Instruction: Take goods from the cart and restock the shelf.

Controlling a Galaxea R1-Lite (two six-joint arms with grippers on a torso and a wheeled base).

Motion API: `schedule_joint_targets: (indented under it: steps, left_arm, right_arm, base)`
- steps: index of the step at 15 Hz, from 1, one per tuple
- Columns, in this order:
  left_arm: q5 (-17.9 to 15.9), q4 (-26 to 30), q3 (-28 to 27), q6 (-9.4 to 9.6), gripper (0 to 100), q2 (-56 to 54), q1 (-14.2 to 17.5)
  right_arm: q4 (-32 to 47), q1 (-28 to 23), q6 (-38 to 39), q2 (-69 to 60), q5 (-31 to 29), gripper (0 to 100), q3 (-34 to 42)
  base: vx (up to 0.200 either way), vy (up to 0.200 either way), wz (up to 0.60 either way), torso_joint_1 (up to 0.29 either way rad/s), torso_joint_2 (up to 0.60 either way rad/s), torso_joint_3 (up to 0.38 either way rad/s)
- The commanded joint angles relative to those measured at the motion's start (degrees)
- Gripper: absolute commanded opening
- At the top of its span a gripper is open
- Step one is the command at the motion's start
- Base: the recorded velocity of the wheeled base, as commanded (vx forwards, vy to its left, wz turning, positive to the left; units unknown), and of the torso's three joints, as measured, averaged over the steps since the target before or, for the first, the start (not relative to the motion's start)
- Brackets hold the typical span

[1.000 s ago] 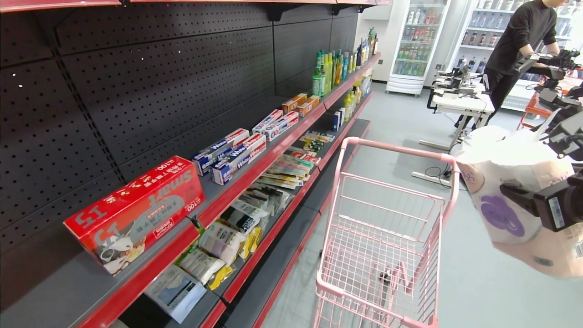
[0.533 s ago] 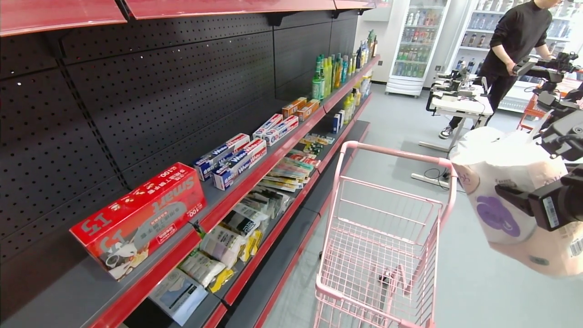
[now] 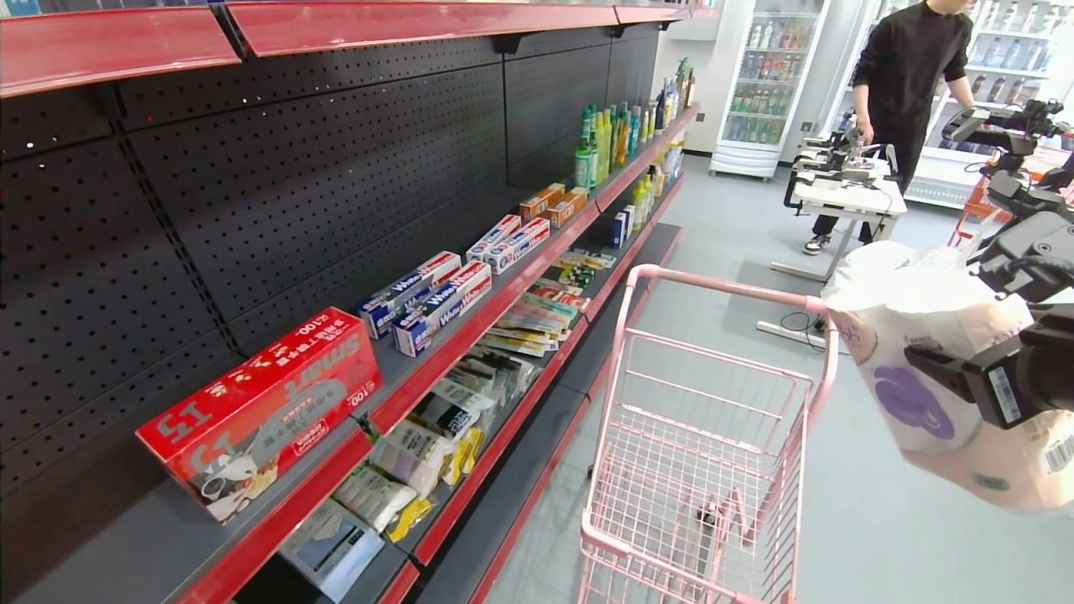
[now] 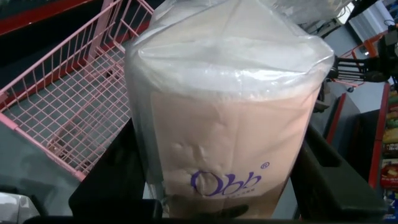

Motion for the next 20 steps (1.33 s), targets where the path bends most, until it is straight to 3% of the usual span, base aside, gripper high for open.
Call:
schedule_joint_targets:
  steps: [1,5,20]
  left_arm:
    - [0.03,-0.01,0.00,0.01,100,0.07,0.04]
    - [0.03,-0.01,0.00,0.01,100,0.07,-0.05]
    - [0.03,-0.01,0.00,-0.08,100,0.07,-0.05]
  right_arm:
    - [-0.50,-0.07,-0.17,0.92,-0.28,0,0.45]
    - [-0.50,-0.16,-0.43,0.83,-0.37,0,0.71]
    - [-0.50,-0.24,-0.43,1.27,-0.37,0,2.12]
  base:
    - [0.000,0.000,0.00,0.061,-0.14,-0.080]
    - [0.000,0.000,0.00,0.021,-0.04,-0.016]
    - [0.000,0.000,0.60,0.003,0.00,0.001]
